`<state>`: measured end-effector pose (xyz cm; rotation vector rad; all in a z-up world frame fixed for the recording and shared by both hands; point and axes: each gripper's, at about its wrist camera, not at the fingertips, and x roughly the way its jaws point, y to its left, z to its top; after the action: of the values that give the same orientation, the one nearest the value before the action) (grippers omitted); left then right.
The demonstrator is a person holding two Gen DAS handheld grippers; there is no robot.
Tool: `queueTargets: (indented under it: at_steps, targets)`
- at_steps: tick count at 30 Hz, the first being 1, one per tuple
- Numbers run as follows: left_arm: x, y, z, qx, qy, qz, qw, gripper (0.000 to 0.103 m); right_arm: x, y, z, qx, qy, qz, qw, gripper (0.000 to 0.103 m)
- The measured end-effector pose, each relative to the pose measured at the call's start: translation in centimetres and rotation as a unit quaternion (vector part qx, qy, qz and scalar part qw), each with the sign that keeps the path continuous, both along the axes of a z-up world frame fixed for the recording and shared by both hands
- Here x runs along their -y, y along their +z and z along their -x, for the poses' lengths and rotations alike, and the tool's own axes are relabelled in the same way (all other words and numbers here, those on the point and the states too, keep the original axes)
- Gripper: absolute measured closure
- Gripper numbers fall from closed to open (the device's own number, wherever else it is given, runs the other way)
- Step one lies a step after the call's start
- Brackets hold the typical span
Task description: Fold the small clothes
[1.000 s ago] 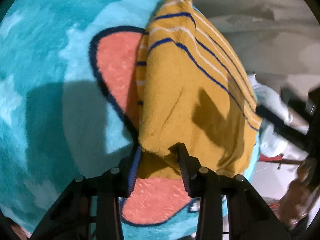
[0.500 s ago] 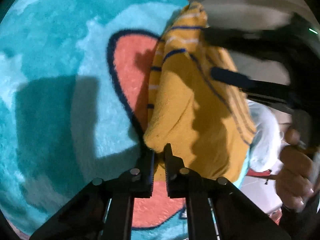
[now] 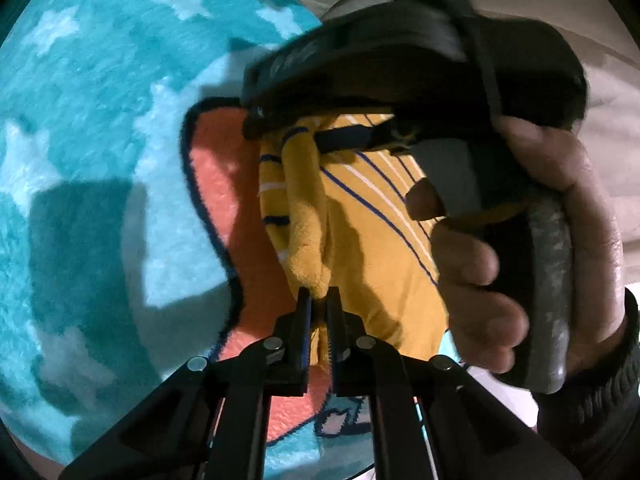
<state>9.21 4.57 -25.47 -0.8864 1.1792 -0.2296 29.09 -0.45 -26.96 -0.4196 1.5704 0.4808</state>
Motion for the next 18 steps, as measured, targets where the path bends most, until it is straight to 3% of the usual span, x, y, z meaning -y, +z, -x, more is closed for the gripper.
queueTargets:
  at_steps: [3, 5, 9, 12, 18]
  targets:
    - [0.4, 0.5, -0.2, 0.006, -0.003, 0.008, 0.9999, 0.097, 0.0, 0.2, 0.2, 0.03, 0.015, 0.034, 0.999, 0.08]
    - [0.4, 1.4, -0.1, 0.015, -0.015, 0.002, 0.9998, 0.097, 0.9, 0.5, 0.1, 0.032, 0.016, 0.027, 0.999, 0.085]
    - [2.0, 4.4, 0.0, 0.043, -0.056, -0.027, 0.9972, 0.097, 4.9, 3.5, -0.8, 0.01, -0.035, -0.061, 0.997, 0.086]
    - [4.5, 7.7, 0.2, 0.07, -0.107, -0.068, 0.9895, 0.097, 9.4, 7.1, -0.9, 0.007, -0.079, -0.142, 0.987, 0.086]
    - [12.0, 12.3, -0.3, 0.117, -0.232, -0.11, 0.9594, 0.097, 20.2, 13.1, 0.3, 0.029, -0.156, -0.279, 0.947, 0.086]
